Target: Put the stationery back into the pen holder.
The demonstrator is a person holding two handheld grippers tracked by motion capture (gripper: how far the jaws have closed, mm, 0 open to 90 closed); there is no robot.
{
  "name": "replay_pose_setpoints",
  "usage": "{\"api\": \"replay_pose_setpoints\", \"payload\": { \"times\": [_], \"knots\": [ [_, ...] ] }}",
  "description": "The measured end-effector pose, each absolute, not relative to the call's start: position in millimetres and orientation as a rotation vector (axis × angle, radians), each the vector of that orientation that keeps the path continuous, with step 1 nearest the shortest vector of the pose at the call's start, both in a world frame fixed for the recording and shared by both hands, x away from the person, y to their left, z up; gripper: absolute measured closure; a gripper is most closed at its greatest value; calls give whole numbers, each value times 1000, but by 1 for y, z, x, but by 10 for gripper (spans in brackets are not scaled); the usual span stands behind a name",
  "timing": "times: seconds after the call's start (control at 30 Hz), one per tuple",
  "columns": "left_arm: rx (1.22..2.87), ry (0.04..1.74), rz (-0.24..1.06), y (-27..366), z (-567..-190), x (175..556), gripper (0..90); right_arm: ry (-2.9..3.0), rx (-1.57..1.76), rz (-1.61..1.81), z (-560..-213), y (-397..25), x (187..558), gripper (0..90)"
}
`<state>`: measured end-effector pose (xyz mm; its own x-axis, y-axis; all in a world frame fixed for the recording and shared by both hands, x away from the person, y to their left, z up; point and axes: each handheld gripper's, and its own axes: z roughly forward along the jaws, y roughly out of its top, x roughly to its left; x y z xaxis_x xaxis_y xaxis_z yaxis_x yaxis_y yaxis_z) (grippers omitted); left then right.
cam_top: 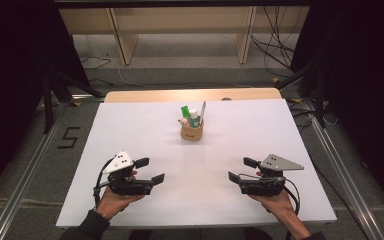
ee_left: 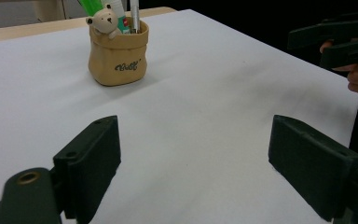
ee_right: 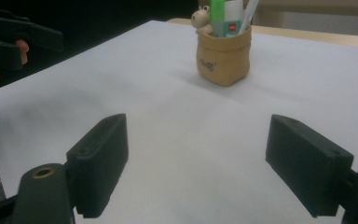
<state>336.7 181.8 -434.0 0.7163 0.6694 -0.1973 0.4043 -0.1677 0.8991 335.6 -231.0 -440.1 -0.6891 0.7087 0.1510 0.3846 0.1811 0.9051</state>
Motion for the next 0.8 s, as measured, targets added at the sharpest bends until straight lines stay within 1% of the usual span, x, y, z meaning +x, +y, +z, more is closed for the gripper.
{"api": "replay_pose_setpoints", "payload": {
  "times": [0.23,0.8],
  "knots": [
    [1796,849,294,182,-434,337,162,2153,1054,1496,-443,-239,329,214],
    [1811,850,299,181,-436,338,162,2118,1081,1526,-441,-242,330,214]
  ]
}}
